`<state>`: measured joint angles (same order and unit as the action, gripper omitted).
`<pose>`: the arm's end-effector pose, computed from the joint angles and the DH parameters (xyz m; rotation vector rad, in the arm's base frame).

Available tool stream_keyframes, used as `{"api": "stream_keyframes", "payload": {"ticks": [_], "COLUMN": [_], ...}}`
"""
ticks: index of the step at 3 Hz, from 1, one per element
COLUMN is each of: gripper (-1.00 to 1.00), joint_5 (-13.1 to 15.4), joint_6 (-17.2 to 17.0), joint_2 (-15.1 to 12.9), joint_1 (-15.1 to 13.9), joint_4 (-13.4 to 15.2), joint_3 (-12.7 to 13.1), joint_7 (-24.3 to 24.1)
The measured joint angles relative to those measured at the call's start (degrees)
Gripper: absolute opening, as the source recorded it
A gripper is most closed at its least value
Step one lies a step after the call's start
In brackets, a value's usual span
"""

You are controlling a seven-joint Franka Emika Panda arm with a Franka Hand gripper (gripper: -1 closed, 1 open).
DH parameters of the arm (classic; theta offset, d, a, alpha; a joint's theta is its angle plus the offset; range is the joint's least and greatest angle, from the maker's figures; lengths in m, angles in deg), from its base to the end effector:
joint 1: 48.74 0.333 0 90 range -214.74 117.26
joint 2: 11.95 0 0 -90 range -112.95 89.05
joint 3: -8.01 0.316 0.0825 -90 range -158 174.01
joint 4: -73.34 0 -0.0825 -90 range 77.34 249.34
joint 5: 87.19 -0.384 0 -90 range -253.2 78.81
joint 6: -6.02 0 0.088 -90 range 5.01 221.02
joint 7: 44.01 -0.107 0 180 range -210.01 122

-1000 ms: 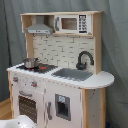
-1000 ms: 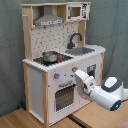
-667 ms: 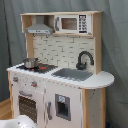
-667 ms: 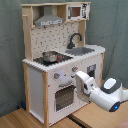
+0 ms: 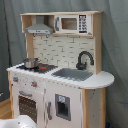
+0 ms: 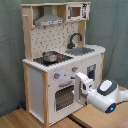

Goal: Play with the kitchen

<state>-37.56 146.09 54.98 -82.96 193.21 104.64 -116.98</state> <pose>0.2044 0.5534 0.3222 1.5756 0.7205 1.7062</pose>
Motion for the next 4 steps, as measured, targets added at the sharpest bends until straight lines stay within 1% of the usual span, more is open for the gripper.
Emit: {"api": "stream_keyframes", "payload": {"ticks": [1, 2, 3, 4], "gripper": [1.00, 1.00, 1.00, 1.00], "joint_5": [0.00, 0.19, 0.20, 0.73], "joint_6": [0.59, 1.49, 3.29, 5.43], "joint_2": [0.29, 0.71, 1.38, 1.75], "joint_1": [-2.00, -4.28, -6.40, -8.20], "joint_4": [0.08, 0.83, 2.47, 7.01], "joint_3": [1.09, 2.07, 2.77, 2.77], "joint_7": [-5.68, -11.21, -15.88, -18.04]}}
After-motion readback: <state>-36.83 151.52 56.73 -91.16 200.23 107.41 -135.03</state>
